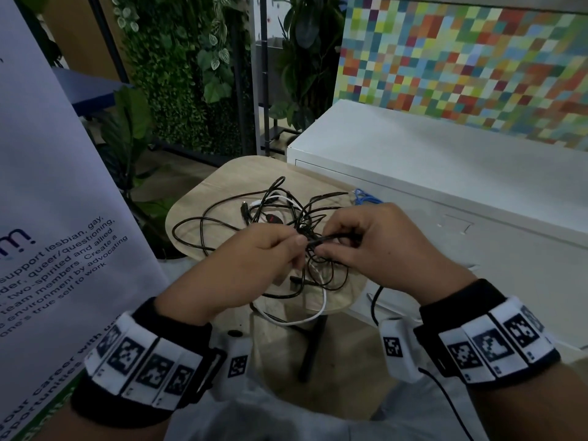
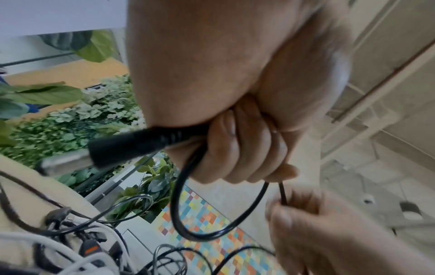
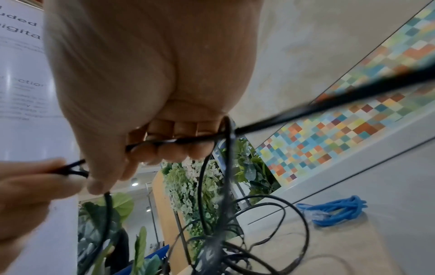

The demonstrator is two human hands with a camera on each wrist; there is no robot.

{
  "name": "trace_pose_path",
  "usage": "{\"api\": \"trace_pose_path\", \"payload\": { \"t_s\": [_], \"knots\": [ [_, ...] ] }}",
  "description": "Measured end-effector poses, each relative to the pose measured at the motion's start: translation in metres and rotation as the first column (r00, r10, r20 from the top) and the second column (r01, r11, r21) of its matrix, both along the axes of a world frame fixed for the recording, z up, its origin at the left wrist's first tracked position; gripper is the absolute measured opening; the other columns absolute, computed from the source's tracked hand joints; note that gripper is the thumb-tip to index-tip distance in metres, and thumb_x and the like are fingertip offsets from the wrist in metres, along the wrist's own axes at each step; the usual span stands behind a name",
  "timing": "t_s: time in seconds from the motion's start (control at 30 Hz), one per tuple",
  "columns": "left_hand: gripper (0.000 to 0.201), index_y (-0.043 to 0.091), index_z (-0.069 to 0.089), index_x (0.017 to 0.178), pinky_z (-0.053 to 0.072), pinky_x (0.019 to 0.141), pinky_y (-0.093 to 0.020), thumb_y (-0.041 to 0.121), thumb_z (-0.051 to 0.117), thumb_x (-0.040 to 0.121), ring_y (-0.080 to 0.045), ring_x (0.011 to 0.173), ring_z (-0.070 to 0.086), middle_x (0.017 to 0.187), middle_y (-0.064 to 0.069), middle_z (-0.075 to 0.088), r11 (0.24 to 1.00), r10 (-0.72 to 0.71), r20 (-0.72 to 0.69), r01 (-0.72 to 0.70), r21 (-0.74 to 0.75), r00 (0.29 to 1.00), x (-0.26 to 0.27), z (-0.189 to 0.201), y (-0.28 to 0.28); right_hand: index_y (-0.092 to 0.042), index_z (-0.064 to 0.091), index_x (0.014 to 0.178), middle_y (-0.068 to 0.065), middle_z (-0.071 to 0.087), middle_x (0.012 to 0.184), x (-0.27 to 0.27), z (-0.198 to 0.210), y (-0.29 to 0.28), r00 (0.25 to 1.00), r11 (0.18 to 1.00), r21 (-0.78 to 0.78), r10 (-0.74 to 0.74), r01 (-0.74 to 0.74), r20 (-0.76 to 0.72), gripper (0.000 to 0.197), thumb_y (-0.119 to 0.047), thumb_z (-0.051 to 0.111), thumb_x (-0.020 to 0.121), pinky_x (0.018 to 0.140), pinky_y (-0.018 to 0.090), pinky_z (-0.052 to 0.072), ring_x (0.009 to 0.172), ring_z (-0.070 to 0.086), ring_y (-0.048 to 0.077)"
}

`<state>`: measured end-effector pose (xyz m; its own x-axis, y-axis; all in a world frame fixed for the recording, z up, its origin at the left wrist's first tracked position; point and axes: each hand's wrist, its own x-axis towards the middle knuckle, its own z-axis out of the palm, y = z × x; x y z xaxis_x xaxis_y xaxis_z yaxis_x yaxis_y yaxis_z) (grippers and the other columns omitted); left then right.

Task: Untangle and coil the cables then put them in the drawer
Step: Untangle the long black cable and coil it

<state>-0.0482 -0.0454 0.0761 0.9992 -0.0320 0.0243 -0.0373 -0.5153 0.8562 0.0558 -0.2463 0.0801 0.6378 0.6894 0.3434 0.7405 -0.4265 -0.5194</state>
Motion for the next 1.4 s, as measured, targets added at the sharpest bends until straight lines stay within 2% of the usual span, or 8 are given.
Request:
{"api": "trace_pose_path", "payload": {
  "t_s": [0.13, 0.3, 0.5, 0.73, 1.0, 1.1, 1.23, 1.4],
  "knots": [
    [0.045, 0.022, 0.051, 0.066, 0.021, 0.043, -0.019, 0.035, 0.047, 0.108, -0.007, 0.047, 0.024, 0.055, 0.007, 0.033, 0.934, 0.058, -0.022, -0.062, -0.352, 0.998, -0.003, 0.007, 0.014, -0.036, 0.073, 0.093, -0.016, 0.068, 0.074, 0.008, -0.012, -0.008, 0.998, 0.998, -0.032, -0.057, 0.056, -0.03, 0.004, -0.031, 0.074, 0.092, 0.07, 0.035, 0.055, 0.074, 0.065, 0.004],
    [0.039, 0.016, 0.043, 0.072, 0.013, 0.042, -0.026, 0.029, 0.04, 0.109, -0.009, 0.041, 0.02, 0.056, 0.002, 0.024, 0.689, 0.065, -0.058, -0.087, -0.719, 0.996, -0.002, 0.018, 0.012, -0.037, 0.068, 0.11, -0.008, 0.074, 0.085, 0.002, -0.017, 0.0, 0.974, 0.986, 0.154, -0.021, 0.057, -0.225, 0.027, -0.013, 0.063, 0.101, 0.082, 0.025, 0.056, 0.085, 0.073, 0.007],
    [0.031, 0.018, 0.046, 0.081, 0.01, 0.038, -0.022, 0.036, 0.038, 0.105, -0.004, 0.034, 0.02, 0.055, 0.006, 0.027, 0.476, 0.082, -0.057, -0.089, -0.875, 0.995, 0.002, 0.019, 0.007, -0.008, 0.067, 0.114, 0.008, 0.068, 0.076, -0.003, -0.014, 0.012, 0.748, 0.934, 0.343, 0.157, 0.099, -0.645, 0.023, 0.006, 0.054, 0.101, 0.06, 0.03, 0.06, 0.059, 0.068, 0.021],
    [0.027, 0.017, 0.055, 0.088, 0.02, 0.042, -0.022, 0.031, 0.039, 0.103, -0.008, 0.039, 0.013, 0.049, 0.009, 0.025, 0.387, 0.136, 0.054, -0.003, -0.922, 0.989, -0.002, 0.016, 0.011, -0.022, 0.075, 0.101, -0.003, 0.052, 0.06, 0.008, -0.02, 0.002, 0.847, 0.984, 0.169, 0.04, 0.06, -0.53, 0.021, -0.022, 0.054, 0.106, 0.048, 0.025, 0.038, 0.048, 0.041, 0.008],
    [0.037, 0.019, 0.06, 0.097, 0.019, 0.039, -0.021, 0.036, 0.031, 0.112, -0.01, 0.042, 0.009, 0.051, 0.006, 0.021, 0.274, 0.358, 0.061, -0.043, -0.961, 0.932, 0.002, 0.022, 0.014, -0.033, 0.071, 0.091, -0.023, 0.064, 0.074, 0.005, -0.042, 0.003, 0.96, 0.998, -0.058, -0.017, 0.0, -0.279, 0.017, -0.026, 0.061, 0.102, 0.066, 0.02, 0.046, 0.07, 0.059, 0.0],
    [0.036, 0.02, 0.058, 0.097, 0.019, 0.04, -0.022, 0.035, 0.031, 0.113, -0.01, 0.044, 0.009, 0.054, 0.006, 0.02, 0.304, 0.43, 0.037, -0.106, -0.947, 0.902, 0.002, 0.023, 0.016, -0.037, 0.068, 0.106, -0.015, 0.069, 0.093, 0.004, -0.046, 0.003, 0.973, 0.992, -0.123, -0.023, -0.006, -0.228, 0.009, -0.034, 0.062, 0.1, 0.081, 0.035, 0.054, 0.089, 0.064, 0.005],
    [0.035, 0.021, 0.057, 0.095, 0.02, 0.044, -0.024, 0.033, 0.03, 0.114, -0.01, 0.046, 0.01, 0.056, 0.006, 0.021, 0.304, 0.557, 0.016, -0.185, -0.934, 0.831, 0.003, 0.025, 0.029, -0.046, 0.051, 0.138, -0.017, 0.071, 0.109, -0.002, -0.044, -0.008, 0.994, 0.941, -0.333, -0.083, 0.057, -0.066, 0.042, -0.061, 0.049, 0.099, 0.08, 0.031, 0.052, 0.098, 0.066, 0.007],
    [0.031, 0.021, 0.054, 0.095, 0.018, 0.045, -0.026, 0.028, 0.031, 0.113, -0.012, 0.047, 0.012, 0.057, 0.005, 0.023, 0.304, 0.724, 0.067, -0.231, -0.924, 0.686, 0.002, 0.028, 0.054, -0.036, 0.071, 0.086, -0.017, 0.064, 0.071, 0.005, -0.049, -0.02, 0.99, 0.969, -0.234, -0.106, 0.081, -0.095, 0.04, -0.065, 0.045, 0.095, 0.065, 0.037, 0.051, 0.068, 0.059, 0.003]
  ]
}}
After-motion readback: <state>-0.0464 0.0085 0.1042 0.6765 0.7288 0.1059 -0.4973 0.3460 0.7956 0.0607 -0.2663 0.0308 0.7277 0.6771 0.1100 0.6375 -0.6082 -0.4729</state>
